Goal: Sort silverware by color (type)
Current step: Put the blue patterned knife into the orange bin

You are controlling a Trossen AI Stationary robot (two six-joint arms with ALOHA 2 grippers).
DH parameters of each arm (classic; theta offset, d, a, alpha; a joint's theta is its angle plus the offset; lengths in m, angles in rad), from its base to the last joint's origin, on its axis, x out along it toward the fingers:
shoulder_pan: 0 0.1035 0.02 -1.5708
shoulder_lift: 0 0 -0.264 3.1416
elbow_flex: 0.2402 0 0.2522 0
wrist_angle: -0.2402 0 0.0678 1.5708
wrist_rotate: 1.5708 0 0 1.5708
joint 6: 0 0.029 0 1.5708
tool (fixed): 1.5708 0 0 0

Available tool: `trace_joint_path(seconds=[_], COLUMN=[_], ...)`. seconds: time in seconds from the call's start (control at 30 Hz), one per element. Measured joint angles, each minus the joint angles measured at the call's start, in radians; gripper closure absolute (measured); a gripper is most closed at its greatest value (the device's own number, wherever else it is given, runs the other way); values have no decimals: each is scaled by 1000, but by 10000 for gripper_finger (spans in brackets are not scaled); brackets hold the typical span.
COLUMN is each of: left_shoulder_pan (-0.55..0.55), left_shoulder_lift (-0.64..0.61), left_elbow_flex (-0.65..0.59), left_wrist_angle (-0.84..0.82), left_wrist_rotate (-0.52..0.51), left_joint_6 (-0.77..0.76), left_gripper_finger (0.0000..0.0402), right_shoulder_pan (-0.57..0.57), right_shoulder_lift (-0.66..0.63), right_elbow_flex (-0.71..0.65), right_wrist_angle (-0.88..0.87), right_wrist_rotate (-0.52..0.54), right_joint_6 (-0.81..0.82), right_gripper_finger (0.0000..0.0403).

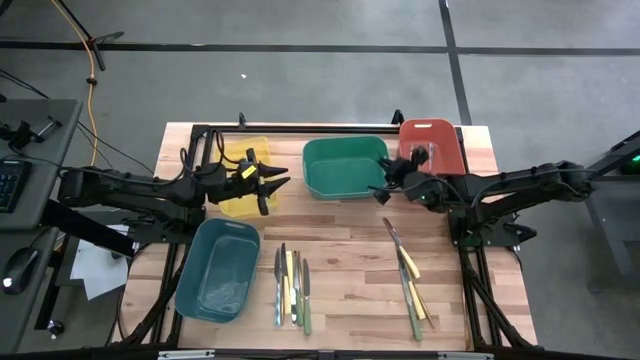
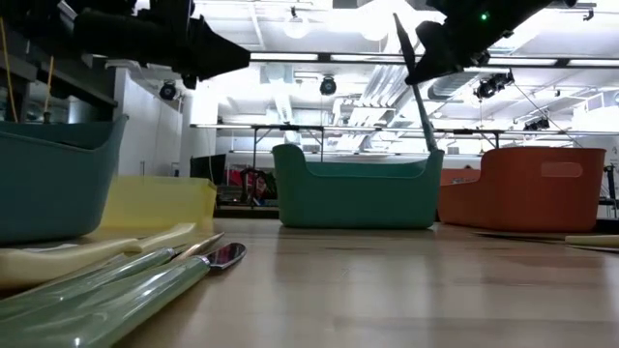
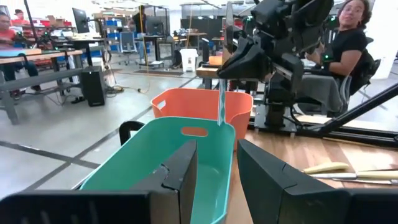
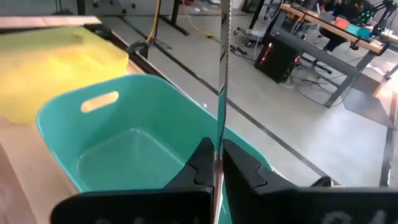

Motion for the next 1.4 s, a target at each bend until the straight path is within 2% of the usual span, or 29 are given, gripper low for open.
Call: trace_joint_path(seconds=[0.13,0.23,0.3,0.37,0.47,0.57,0.73,0.87,1.0,1.13,1.27,1.4], left_shoulder_pan=[0,0,0,0,0,0,0,0,-1,-1,-2,-2], left_shoulder_lift=[0,0,1,1,1,1,1,1,1,1,1,1], left_elbow_flex=[0,0,0,0,0,0,0,0,0,0,0,0], left_wrist_angle=[-2,-3,-3,-2,-1,-1,1,1,1,0,4,7], left_wrist_rotate=[0,0,0,0,0,0,0,0,3,3,3,3], left_joint_6=[10,11,11,11,11,11,12,11,11,5,5,10], left_gripper_finger=[296,296,296,296,296,296,296,296,296,296,296,296], right_shoulder_pan=[0,-5,-20,-49,-110,-203,-400,-515,-577,-638,-712,-784], right_shoulder_lift=[0,-21,-51,-84,-108,-95,-22,23,31,31,47,92], right_elbow_flex=[0,0,24,76,206,377,608,643,550,434,346,284], right_wrist_angle=[65,109,81,2,-239,-576,-1066,-1286,-1295,-1173,-1046,-1019], right_wrist_rotate=[25,106,164,176,172,131,-113,-276,-341,-388,-484,-521], right_joint_6=[-56,-150,-178,-162,-64,97,353,442,456,420,365,326], right_gripper_finger=[402,402,402,402,402,402,402,402,402,402,402,402])
